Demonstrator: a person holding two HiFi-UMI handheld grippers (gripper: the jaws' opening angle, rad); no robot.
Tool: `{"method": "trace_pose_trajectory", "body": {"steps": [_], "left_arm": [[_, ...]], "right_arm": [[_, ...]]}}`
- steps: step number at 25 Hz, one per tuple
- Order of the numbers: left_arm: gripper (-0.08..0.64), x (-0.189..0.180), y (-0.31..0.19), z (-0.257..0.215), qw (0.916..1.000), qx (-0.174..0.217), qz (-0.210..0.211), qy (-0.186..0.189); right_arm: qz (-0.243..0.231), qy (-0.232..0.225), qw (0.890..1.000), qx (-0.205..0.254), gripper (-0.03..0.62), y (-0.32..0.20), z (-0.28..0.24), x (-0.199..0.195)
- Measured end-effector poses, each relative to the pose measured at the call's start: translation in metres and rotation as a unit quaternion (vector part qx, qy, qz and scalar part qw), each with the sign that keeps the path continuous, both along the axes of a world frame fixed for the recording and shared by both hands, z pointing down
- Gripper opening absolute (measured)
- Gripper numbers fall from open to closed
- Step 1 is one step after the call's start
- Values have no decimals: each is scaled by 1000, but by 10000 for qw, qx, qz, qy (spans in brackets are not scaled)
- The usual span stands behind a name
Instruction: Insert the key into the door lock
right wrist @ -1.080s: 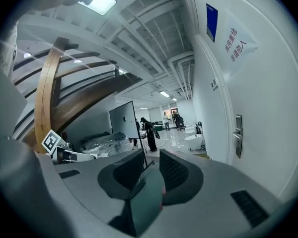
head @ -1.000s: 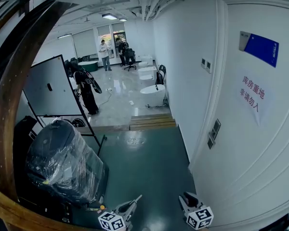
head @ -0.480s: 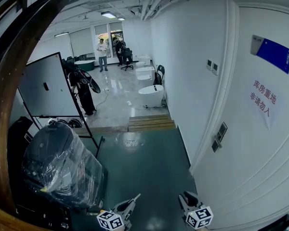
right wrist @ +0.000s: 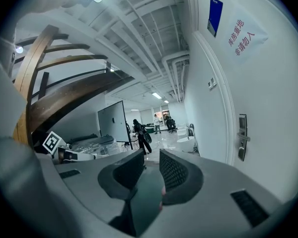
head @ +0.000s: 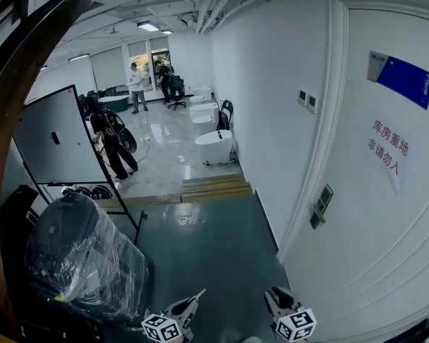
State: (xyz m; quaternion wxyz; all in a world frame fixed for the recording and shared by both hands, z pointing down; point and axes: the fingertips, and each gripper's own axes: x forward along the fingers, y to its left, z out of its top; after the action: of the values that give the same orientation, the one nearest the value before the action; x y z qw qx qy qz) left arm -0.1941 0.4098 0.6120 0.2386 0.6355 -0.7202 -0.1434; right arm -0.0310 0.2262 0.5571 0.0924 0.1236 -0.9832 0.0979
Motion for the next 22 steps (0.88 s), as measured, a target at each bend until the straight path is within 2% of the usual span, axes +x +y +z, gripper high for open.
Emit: {"method": "trace_pose_trajectory", "body": {"steps": [13,18,22], "left_arm": [[31,-4,-107,-3,9996,-31,200,175],[31,6,-149,-19,9993,-12,363,-16],[31,17,-166,-8,9990,-93,424,115]], "right_arm": [[262,-67,9995,168,97,-111,-29,7],[316,-75,9993,175,97,-144,-34,16],[347,-64,9993,125,97,-160,-29,22]]}}
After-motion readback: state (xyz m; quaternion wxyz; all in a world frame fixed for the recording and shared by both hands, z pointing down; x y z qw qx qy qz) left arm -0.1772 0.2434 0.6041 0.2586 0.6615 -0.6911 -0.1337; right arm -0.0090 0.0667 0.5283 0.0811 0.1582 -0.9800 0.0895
